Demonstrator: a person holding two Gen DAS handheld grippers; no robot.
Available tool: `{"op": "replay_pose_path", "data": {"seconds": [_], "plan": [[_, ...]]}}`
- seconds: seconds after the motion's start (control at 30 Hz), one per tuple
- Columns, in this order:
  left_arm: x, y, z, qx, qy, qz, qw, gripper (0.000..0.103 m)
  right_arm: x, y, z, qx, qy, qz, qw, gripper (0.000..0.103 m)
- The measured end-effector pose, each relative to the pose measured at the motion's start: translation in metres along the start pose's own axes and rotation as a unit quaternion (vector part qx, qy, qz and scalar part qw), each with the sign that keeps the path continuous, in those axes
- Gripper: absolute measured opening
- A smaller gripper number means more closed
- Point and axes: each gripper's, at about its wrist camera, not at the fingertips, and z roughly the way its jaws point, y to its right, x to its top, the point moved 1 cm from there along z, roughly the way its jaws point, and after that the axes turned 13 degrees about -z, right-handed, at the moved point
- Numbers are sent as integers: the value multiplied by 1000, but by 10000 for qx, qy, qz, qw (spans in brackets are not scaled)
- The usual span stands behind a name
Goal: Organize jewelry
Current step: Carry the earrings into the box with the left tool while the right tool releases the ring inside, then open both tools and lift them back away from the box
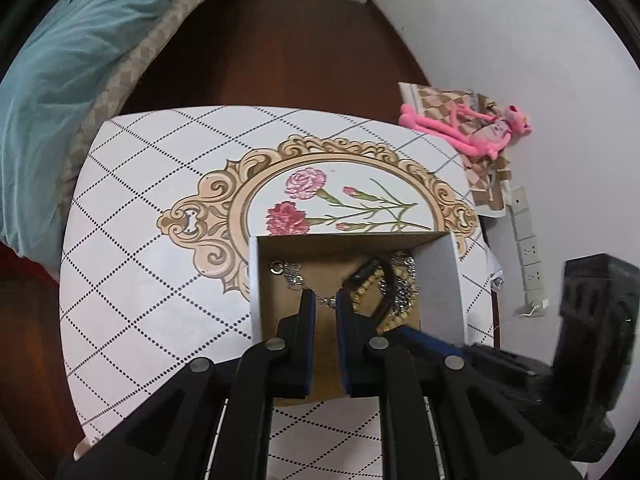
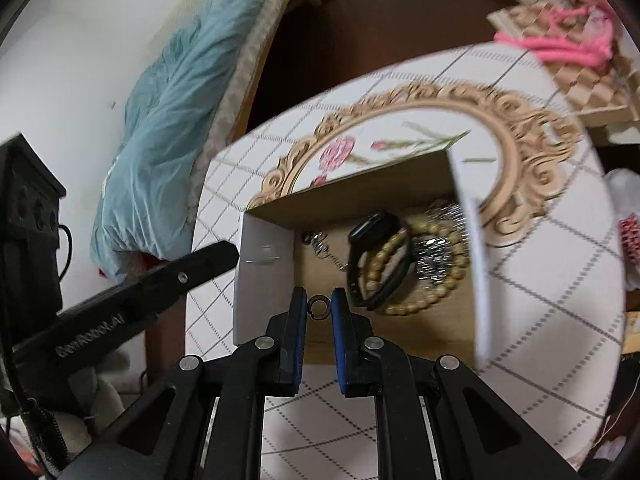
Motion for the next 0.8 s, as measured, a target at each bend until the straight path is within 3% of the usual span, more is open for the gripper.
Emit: {"op": "replay_pose_path", "data": {"seconds": [0.07,0.13,0.17,0.37,0.4,0.5,0.57,0.67,0.7,0.8], "plan": [[3,-1,-2,184,79,-10,9998,21,1,4,8,148,-159,113,9997,14],[6,-4,-6,238,170,-44,9996,63,2,5,9,88,-167,190,9996,25],[7,-7,-11,240,258,-87,9993,70,2,6,7,68,-140,205,9997,35],[6,-23,-29,389,554,-297,9973,71,-1,7,-17,-473,102,65,9988,42],[2,-26,-32,431,593,-328,9968,74,-2,6,-23,-601,164,24,9981,43],[-10,-32,-36,537,695,-349,9955,95,-8,4,-40,-983,298,-64,9947,56],[-18,-34,-38,623,733,-377,9946,96,-11,3,-50,-1260,370,-151,9912,64],[-32,-34,-40,798,871,-324,9925,97,-17,-3,-64,-1944,373,-392,9794,90],[-37,-33,-41,878,966,-290,9910,102,-19,-6,-66,-2182,358,-490,9740,95],[-51,-29,-44,1086,1154,-117,9873,103,-25,-13,-71,-2737,280,-765,9584,97]]}}
